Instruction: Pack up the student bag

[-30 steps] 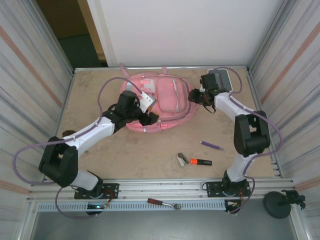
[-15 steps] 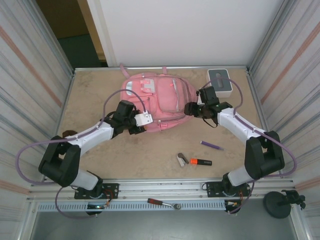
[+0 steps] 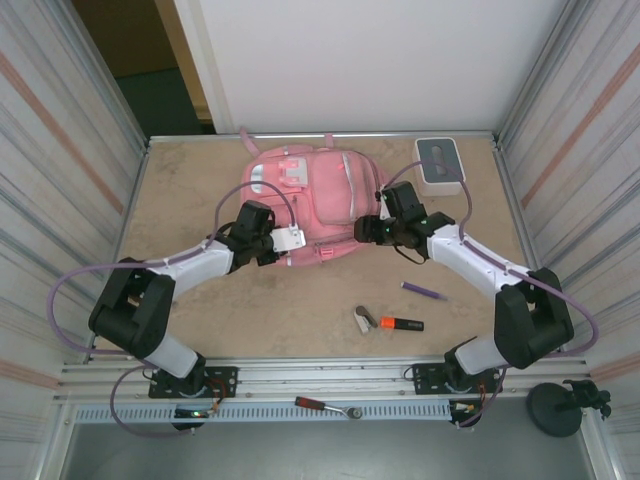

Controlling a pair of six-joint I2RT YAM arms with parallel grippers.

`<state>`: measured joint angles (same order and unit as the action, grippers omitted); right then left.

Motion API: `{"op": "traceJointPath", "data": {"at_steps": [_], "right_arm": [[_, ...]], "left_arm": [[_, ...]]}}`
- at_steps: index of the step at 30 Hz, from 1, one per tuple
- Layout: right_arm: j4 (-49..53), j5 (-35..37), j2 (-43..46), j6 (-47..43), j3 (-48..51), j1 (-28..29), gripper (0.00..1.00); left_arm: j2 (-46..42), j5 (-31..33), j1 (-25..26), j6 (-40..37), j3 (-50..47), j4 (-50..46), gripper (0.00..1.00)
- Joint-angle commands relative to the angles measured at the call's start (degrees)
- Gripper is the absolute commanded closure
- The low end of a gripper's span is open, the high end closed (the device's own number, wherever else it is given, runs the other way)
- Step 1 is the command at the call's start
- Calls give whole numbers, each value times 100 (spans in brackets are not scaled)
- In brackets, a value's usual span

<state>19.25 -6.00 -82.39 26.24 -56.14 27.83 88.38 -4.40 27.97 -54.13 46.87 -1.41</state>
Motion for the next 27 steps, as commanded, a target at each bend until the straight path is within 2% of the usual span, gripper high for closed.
{"op": "traceJointPath", "data": {"at_steps": [1,6,14,18,24,27], "right_arm": [[-137,48,179,-124,110,105,40],[-444,-97,239,-147,274,395,40],[-1136,231,290,-539,501,1030,42],[-1589,766,193,-675,654,1479,46],[-1835,2336,-126,-1086,528,2334,47],[-1970,2892,-360,-1139,439,2586,46]], "left_arm": [[130,19,-63,61,114,-26,82],[-105,-291,-63,258,83,16,94],[-696,-960,-124,757,-94,141,100],[-769,-1070,-136,940,-73,115,100],[-824,-1236,-203,1114,-43,117,100],[-840,-1306,-226,1167,-29,125,100]]}}
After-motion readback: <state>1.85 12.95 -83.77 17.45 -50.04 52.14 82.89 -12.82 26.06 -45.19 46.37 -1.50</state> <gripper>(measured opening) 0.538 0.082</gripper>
